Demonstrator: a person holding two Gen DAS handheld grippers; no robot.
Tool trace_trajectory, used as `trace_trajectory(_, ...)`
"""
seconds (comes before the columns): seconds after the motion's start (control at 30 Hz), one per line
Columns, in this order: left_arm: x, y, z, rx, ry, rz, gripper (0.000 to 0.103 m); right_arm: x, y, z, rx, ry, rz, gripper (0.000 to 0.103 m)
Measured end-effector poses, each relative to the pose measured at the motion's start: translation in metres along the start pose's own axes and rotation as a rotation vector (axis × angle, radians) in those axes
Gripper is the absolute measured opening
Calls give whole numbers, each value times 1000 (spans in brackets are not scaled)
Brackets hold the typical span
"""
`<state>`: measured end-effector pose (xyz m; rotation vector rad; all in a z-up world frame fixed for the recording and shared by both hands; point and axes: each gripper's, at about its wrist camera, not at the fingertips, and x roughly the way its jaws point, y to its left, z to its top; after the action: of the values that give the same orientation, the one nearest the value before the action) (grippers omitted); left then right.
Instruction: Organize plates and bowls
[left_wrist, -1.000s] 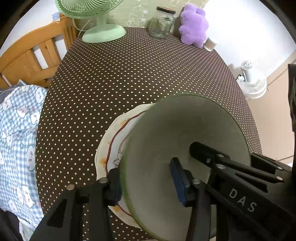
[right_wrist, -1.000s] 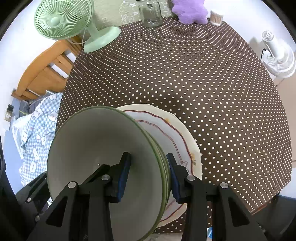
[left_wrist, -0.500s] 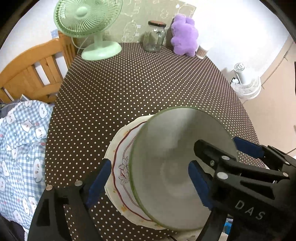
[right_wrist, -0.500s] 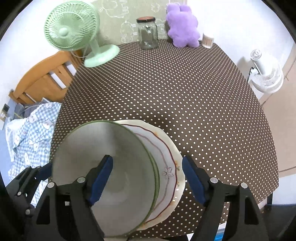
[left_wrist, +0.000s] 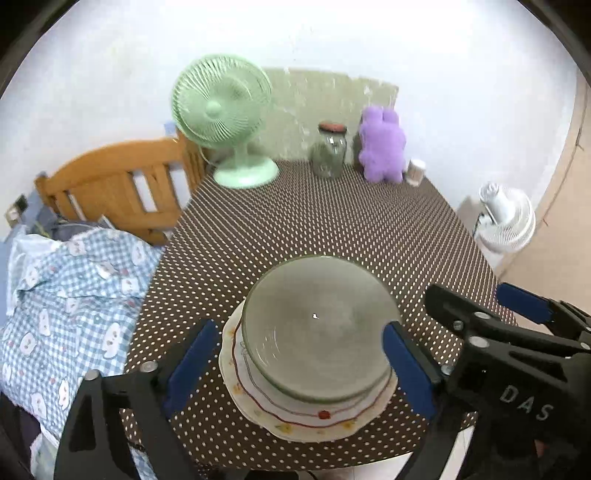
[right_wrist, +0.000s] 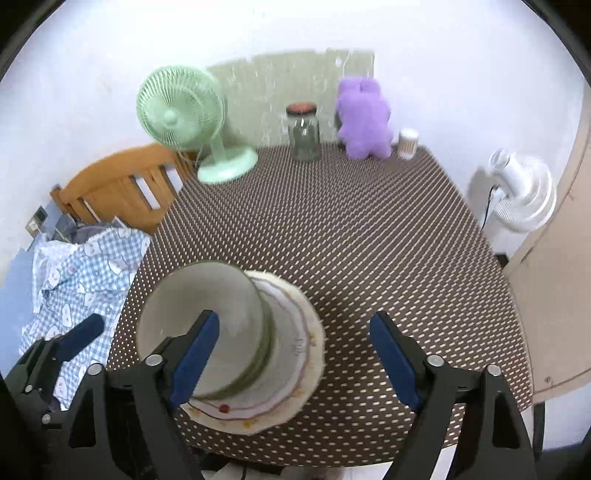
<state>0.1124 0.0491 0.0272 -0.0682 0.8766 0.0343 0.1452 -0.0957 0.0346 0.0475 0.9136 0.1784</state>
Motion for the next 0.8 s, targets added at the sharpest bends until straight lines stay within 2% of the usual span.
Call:
trace_trajectory(0.2,-30,-25,-21,-18,-88,28,98,-44,-28,-23,-3,-91,7,91)
trace_trajectory(0.43,-56,-45,-47,-22,-163,39,100,-75,-63,-57,18,-182,-17,95)
trace_trajectory(0.8,-73,-49,-77,7,-253,89,101,-94,-91,-101,40,-275,-71,95)
